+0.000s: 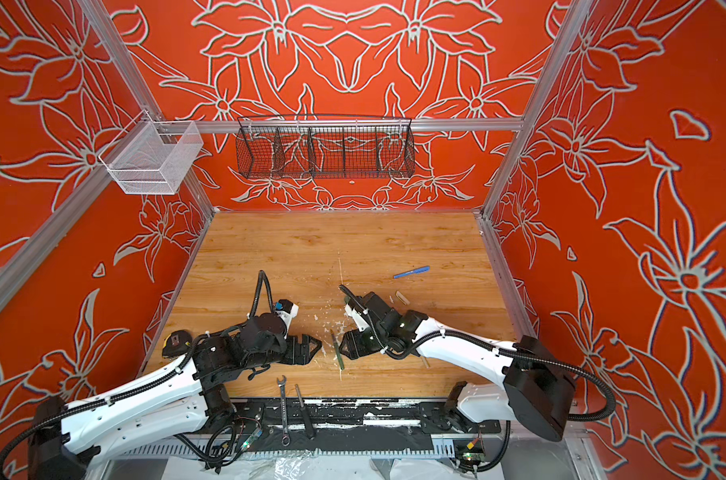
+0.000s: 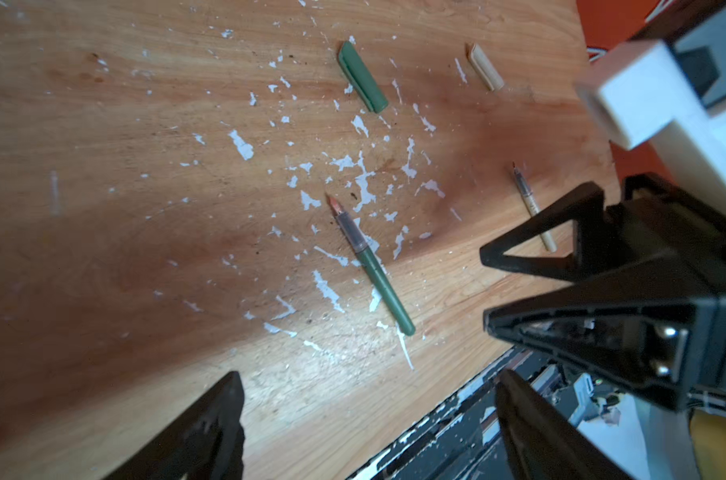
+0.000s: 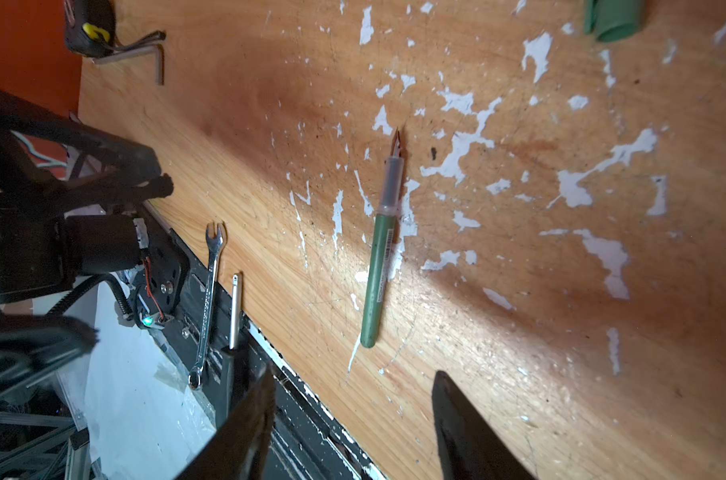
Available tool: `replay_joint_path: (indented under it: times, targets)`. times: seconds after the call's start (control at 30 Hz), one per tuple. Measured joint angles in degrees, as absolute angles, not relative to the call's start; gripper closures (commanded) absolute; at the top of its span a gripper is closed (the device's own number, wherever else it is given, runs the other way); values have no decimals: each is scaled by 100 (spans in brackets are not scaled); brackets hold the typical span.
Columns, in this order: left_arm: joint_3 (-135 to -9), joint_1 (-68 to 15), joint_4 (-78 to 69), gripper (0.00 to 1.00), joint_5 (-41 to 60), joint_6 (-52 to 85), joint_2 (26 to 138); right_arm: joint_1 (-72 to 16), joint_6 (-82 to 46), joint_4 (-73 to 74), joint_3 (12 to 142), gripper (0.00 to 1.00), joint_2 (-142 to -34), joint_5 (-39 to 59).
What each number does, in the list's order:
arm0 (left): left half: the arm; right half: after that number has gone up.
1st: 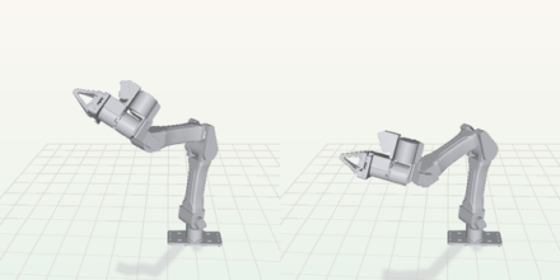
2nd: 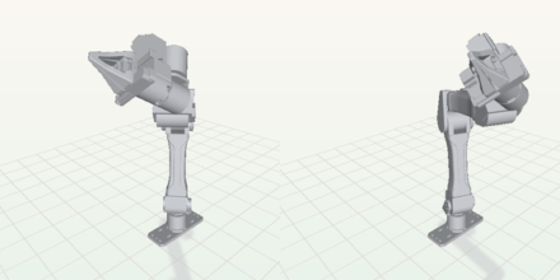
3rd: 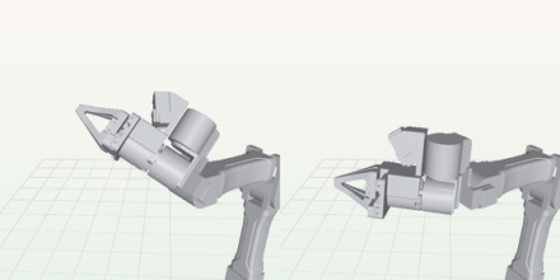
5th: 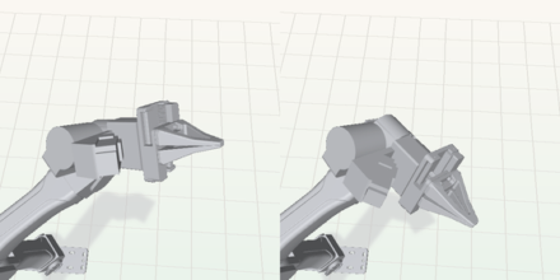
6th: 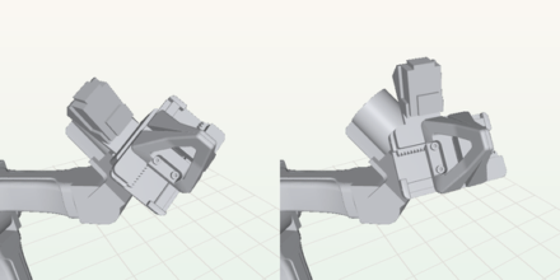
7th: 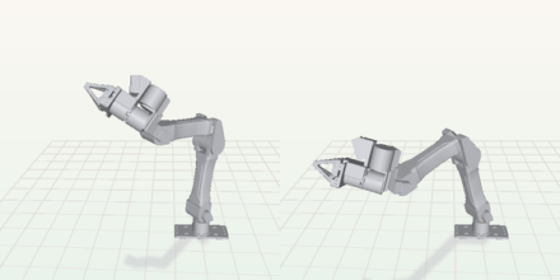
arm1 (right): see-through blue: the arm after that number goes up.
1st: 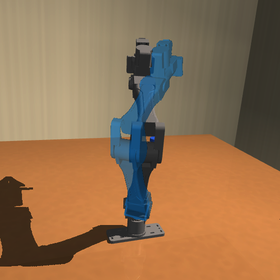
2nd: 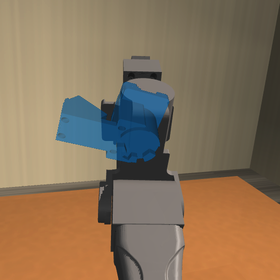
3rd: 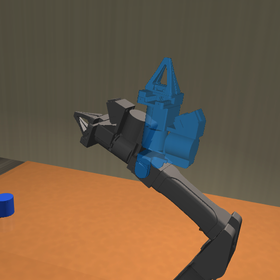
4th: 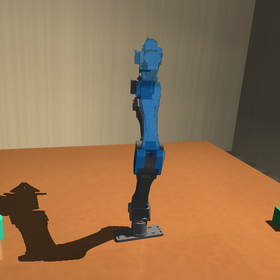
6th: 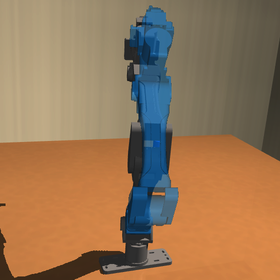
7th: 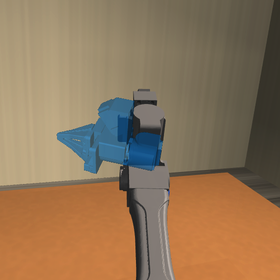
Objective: Insert the pens into the pen caps
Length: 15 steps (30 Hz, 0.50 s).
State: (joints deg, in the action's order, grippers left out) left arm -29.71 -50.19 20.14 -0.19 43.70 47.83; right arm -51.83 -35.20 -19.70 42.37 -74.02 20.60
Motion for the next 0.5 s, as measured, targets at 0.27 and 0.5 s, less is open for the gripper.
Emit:
replay_joint_path:
  times: [0.27, 0.5]
  targets:
    - [-2587, -5172, 943, 3, -36, 4644, 5264, -5188, -3909, -1636, 3280, 39, -6963, 2228]
    - [-2580, -5181, 1544, 3, -847, 4842, 4141, -5321, -3957, -1339, 3352, 39, -7467, 2349]
